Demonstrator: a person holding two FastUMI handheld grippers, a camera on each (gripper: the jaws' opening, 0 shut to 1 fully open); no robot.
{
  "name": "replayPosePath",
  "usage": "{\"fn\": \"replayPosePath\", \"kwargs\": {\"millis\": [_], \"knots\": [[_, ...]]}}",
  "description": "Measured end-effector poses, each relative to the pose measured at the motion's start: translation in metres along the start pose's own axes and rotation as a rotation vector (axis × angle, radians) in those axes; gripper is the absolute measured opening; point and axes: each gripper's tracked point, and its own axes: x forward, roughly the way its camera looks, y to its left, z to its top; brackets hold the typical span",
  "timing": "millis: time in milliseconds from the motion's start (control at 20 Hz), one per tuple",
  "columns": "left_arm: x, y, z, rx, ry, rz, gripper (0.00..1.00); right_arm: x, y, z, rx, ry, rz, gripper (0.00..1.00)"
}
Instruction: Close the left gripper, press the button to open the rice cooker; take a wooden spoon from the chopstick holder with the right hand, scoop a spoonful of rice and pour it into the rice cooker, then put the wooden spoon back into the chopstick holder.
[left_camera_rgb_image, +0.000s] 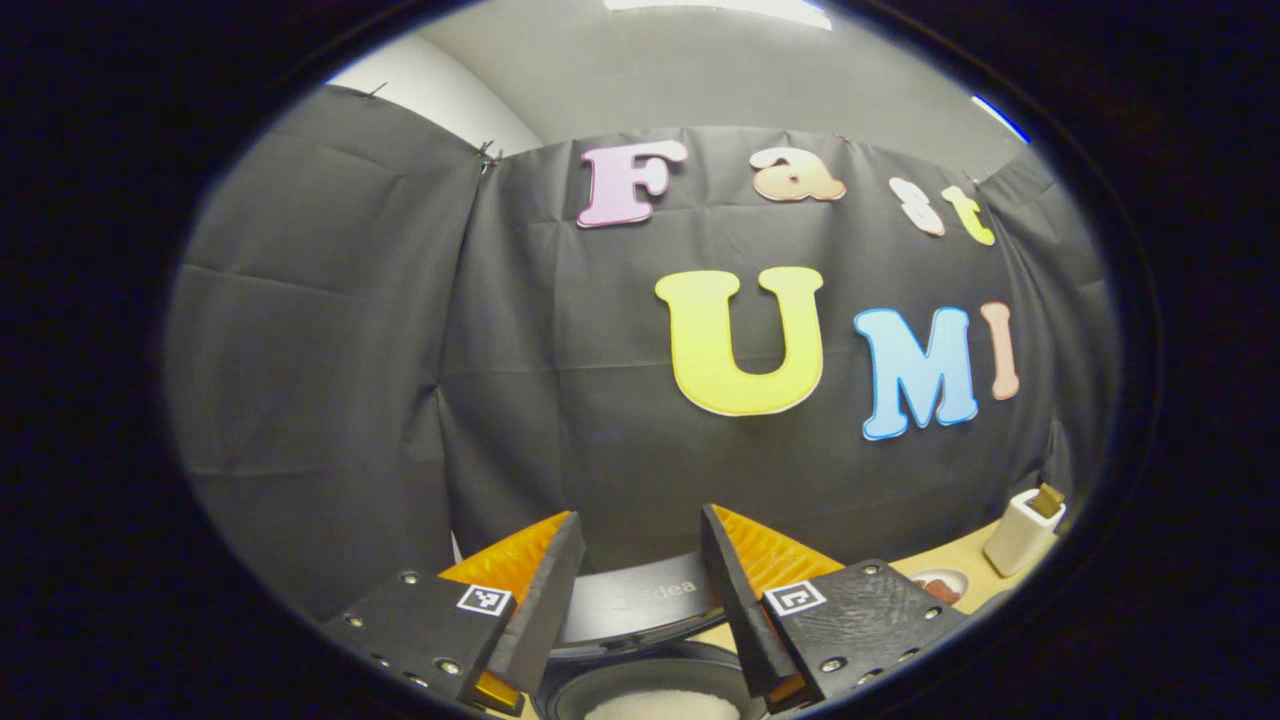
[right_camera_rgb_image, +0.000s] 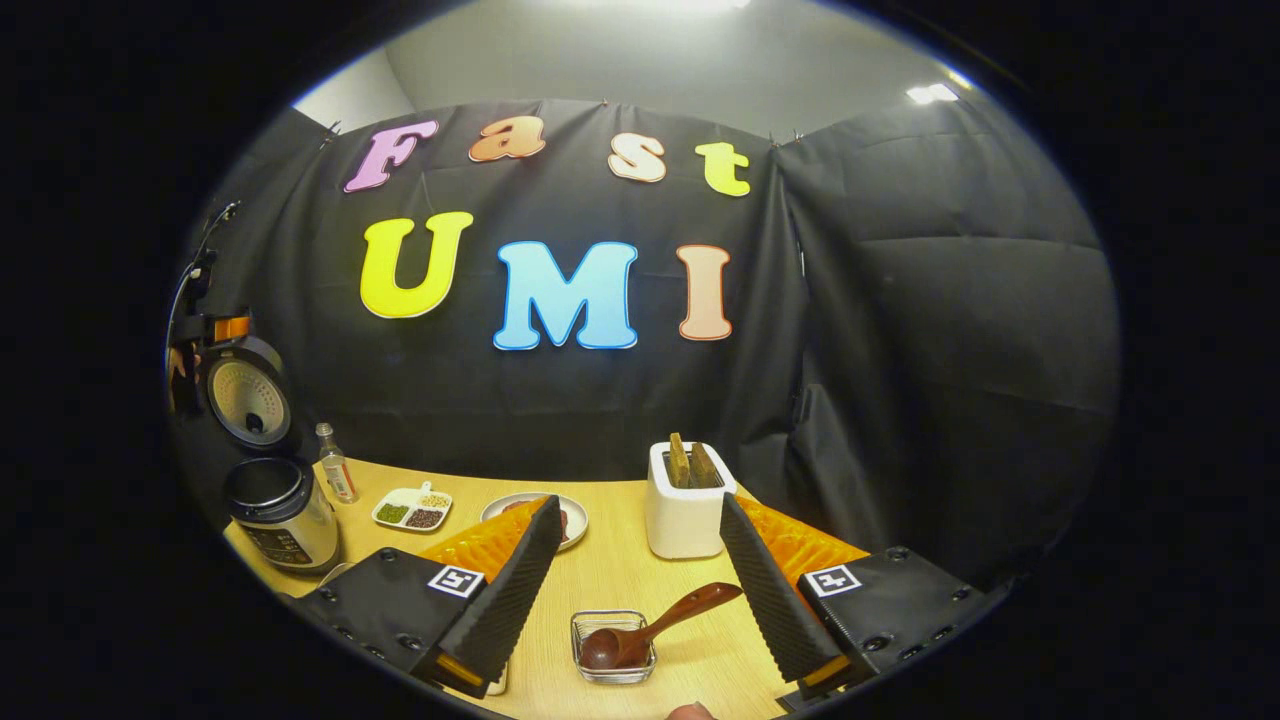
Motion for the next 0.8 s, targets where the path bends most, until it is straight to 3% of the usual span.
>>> {"fn": "replayPosePath", "kwargs": {"millis": [500,800], "knots": [[-0.068,-0.034,-0.052,0.023,0.069,-0.006,0.76,-0.014,-0.017,0.000,-0.019,-0.001,0.071,1.00],[-0.098,-0.046,-0.091,-0.002,0.135,0.002,0.77,-0.024,-0.035,-0.004,-0.033,0.003,0.069,1.00]]}}
